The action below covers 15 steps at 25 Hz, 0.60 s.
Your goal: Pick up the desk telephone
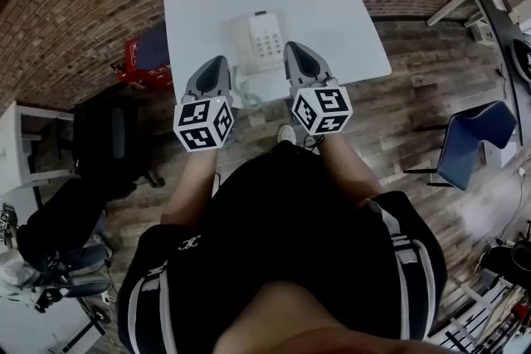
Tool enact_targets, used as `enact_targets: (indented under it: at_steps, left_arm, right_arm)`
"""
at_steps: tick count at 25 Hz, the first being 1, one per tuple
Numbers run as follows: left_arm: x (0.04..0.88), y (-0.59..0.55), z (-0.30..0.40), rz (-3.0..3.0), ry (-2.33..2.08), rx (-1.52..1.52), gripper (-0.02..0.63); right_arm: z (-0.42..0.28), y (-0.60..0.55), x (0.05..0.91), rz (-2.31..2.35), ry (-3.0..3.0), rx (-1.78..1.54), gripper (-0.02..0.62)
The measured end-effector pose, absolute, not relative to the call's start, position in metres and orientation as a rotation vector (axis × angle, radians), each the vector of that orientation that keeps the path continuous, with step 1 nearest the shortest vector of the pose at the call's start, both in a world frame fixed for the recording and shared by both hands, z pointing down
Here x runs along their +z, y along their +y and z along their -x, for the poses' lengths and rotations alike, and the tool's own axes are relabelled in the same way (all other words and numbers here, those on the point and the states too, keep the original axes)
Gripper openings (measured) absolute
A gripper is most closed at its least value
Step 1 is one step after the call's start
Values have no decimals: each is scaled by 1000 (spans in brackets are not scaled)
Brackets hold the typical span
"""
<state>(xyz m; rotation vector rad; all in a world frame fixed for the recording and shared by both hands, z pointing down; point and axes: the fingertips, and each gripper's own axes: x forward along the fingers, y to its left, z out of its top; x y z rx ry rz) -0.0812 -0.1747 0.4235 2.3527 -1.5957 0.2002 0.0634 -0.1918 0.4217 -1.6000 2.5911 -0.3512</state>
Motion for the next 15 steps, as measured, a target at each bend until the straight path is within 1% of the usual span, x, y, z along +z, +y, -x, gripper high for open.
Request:
enact_targets:
  at_steps: [8, 15]
  left_arm:
    - [444, -237, 62, -2229, -1629, 251, 0]
    - [466, -267, 71, -2137, -1648, 298, 0]
  right_arm:
    - [-82, -260, 443, 1546, 2699, -449, -2]
    - [-84, -298, 468, 1514, 2768, -555, -2]
